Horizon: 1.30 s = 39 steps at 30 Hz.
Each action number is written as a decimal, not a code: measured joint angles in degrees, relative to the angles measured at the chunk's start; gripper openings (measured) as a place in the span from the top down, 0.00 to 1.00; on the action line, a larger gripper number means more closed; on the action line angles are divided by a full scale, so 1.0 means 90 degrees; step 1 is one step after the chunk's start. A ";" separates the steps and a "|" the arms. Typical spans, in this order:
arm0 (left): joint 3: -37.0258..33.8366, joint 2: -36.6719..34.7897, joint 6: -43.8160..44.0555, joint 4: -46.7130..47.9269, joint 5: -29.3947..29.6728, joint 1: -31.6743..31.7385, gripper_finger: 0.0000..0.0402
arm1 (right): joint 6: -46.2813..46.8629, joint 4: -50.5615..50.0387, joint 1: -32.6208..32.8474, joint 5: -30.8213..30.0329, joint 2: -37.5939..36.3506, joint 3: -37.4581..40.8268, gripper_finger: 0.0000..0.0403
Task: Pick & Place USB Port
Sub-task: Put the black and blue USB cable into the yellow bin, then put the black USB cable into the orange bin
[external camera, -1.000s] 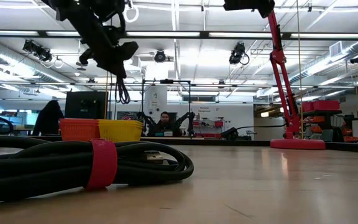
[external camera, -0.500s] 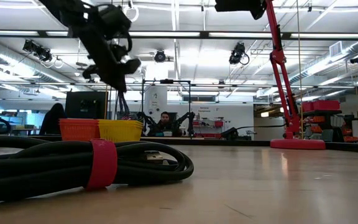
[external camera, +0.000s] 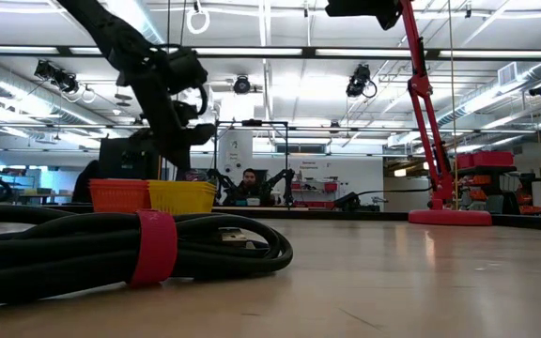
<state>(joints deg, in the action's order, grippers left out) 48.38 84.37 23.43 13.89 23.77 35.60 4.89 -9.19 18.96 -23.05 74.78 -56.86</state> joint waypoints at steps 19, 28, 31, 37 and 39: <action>-0.0005 0.0392 -0.0009 -0.0835 -0.0248 0.0242 0.69 | 0.0010 -0.0243 0.0000 -0.0002 0.0015 0.0002 0.77; -0.0005 0.0392 0.0188 -0.0843 0.0061 0.0242 0.56 | 0.0019 0.0135 -0.0002 -0.0002 0.0020 0.0333 0.77; -0.0005 0.0389 0.0189 -0.0848 0.0068 0.0242 0.56 | 0.0002 0.0726 -0.0027 -0.0002 0.0024 0.0762 0.77; -0.0005 0.0201 0.0079 -0.0929 -0.0519 0.0228 0.56 | 0.0077 0.1707 -0.0087 0.0046 0.0013 0.1223 0.77; -0.0002 0.0066 -0.0292 -0.0803 -0.1060 0.0166 0.56 | 0.0073 0.1698 -0.0085 0.0135 -0.0005 0.1227 0.77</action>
<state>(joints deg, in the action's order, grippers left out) 48.36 84.97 20.80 6.66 14.23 37.09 5.54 6.09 18.20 -21.83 74.74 -45.82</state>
